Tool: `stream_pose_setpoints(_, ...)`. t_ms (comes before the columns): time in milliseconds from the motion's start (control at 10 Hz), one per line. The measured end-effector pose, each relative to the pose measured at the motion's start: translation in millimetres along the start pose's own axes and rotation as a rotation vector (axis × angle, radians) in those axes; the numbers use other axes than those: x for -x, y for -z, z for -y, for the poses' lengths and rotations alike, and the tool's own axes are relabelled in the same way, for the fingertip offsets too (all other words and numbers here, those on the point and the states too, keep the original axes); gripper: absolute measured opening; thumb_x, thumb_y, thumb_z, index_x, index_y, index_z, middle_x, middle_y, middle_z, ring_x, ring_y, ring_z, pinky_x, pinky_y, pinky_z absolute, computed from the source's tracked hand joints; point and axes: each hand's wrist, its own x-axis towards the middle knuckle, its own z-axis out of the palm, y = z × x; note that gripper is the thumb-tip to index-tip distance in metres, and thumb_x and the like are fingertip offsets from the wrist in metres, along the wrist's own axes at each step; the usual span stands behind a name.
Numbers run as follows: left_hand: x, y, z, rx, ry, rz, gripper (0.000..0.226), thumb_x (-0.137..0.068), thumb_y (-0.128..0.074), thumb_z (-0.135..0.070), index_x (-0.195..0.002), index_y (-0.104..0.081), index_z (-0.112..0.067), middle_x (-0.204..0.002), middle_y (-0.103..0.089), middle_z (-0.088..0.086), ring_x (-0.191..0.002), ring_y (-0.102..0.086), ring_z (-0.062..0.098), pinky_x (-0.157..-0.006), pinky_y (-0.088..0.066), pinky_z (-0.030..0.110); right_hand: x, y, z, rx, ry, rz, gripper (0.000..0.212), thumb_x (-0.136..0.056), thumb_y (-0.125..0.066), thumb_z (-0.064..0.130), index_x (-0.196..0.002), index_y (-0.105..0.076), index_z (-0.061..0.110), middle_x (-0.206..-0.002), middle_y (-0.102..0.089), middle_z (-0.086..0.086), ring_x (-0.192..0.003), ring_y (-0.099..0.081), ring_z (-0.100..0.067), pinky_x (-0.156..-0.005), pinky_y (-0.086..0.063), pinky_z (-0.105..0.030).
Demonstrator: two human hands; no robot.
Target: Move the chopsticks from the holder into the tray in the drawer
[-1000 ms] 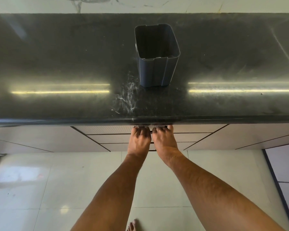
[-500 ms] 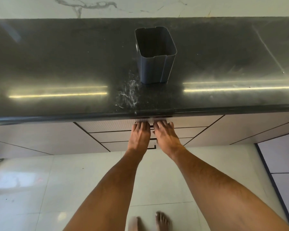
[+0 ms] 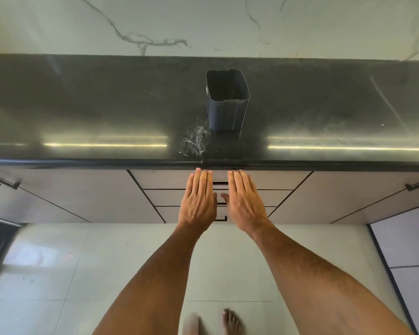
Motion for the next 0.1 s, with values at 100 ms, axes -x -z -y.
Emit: stream_pose_setpoints(100,-5.6,21.8,-3.4,0.002,0.009,-0.041,0.059,-0.107,-0.031,-0.029,-0.155,-0.021,0.005,-0.161,-0.026,0.026,-0.152,-0.017,0.04,-0.126,-0.013,0.051,-1.9,22.4,-0.2,0.009,0.022,-0.056,0.066,-0.1,-0.055,0.037,-0.15,-0.038,-0.002,-0.151,-0.047,-0.026,-0.14,-0.045,-0.043,-0.113,-0.041,-0.053)
